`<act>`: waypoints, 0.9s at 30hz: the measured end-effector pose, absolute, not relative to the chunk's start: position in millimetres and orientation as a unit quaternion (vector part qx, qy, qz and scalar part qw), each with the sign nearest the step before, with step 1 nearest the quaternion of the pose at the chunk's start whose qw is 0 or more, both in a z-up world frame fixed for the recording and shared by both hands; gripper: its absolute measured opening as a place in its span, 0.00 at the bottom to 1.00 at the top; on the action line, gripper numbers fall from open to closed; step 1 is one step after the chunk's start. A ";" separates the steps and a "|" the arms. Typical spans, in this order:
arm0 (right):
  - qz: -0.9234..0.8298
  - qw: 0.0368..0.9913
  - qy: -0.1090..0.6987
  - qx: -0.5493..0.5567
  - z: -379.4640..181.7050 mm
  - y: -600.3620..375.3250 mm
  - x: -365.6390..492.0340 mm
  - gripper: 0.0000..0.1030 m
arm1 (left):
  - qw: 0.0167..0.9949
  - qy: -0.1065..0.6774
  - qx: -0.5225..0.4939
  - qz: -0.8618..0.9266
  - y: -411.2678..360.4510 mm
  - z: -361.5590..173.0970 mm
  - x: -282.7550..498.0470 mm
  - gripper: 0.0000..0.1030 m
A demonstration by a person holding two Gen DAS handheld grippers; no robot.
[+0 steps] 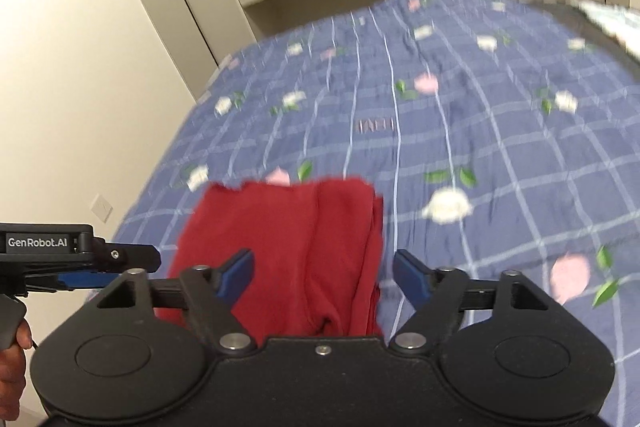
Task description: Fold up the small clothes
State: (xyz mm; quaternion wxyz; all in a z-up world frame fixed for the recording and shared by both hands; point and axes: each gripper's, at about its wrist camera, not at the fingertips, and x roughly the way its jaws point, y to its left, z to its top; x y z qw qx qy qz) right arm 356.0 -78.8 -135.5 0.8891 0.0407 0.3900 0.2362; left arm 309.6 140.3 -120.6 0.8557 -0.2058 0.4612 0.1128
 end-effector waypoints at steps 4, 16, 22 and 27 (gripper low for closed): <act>0.247 0.899 0.360 0.038 -101.4 -87.4 342.7 0.89 | 0.872 0.431 -0.197 0.126 132.2 -82.9 293.7 0.95; 0.249 0.920 0.302 0.035 -17.4 -109.2 267.6 0.99 | 0.912 0.355 -0.126 0.161 109.6 9.2 214.9 0.99; 0.228 0.931 0.281 0.036 13.7 -110.0 209.0 0.99 | 0.926 0.331 -0.117 0.141 103.4 31.3 161.5 0.99; 0.213 0.939 0.267 0.033 33.0 -107.1 151.1 0.99 | 0.932 0.323 -0.114 0.123 100.1 42.8 114.2 0.99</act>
